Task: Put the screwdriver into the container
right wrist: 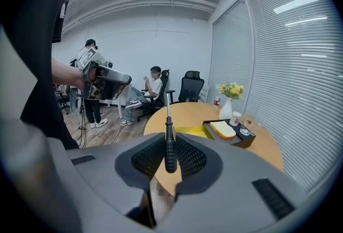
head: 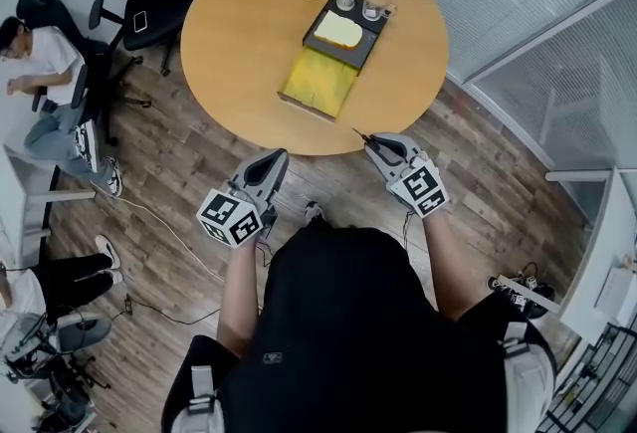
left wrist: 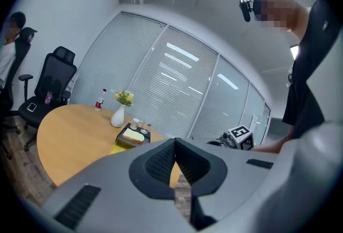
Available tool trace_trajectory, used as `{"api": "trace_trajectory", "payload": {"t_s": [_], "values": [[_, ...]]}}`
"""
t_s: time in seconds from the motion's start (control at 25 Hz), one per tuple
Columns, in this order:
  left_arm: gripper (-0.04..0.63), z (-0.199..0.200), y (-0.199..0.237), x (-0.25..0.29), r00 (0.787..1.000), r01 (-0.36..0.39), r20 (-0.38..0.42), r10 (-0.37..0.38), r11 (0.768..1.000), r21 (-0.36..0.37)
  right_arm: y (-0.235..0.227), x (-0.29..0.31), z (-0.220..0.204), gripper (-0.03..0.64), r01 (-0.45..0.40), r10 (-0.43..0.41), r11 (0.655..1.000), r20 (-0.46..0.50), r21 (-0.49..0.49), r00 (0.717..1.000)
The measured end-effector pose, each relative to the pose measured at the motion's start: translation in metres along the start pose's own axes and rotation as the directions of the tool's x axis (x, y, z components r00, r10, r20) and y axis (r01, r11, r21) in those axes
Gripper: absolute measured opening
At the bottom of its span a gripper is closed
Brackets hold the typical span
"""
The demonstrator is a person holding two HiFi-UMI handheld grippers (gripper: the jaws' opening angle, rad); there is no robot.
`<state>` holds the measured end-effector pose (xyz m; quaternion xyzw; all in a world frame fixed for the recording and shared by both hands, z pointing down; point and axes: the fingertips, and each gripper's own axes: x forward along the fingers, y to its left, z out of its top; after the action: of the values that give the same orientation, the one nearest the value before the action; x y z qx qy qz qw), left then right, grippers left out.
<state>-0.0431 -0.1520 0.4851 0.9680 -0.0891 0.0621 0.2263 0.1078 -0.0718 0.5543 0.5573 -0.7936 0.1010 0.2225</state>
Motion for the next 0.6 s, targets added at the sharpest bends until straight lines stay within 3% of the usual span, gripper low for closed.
{"api": "trace_trajectory", "payload": {"t_s": [0.36,0.6], "values": [[0.005,0.009,0.023,0.006,0.999,0.032,-0.015,-0.032,0.999,0.011,-0.004,0.023,0.006,0.055,0.021,-0.021,1.0,-0.001,0.013,1.0],[0.005,0.011,0.033,0.004,1.0,-0.018,-0.003,0.018,1.0,-0.006,-0.013,0.037,0.007,0.055,-0.014,0.014,1.0,-0.001,0.007,1.0]]}}
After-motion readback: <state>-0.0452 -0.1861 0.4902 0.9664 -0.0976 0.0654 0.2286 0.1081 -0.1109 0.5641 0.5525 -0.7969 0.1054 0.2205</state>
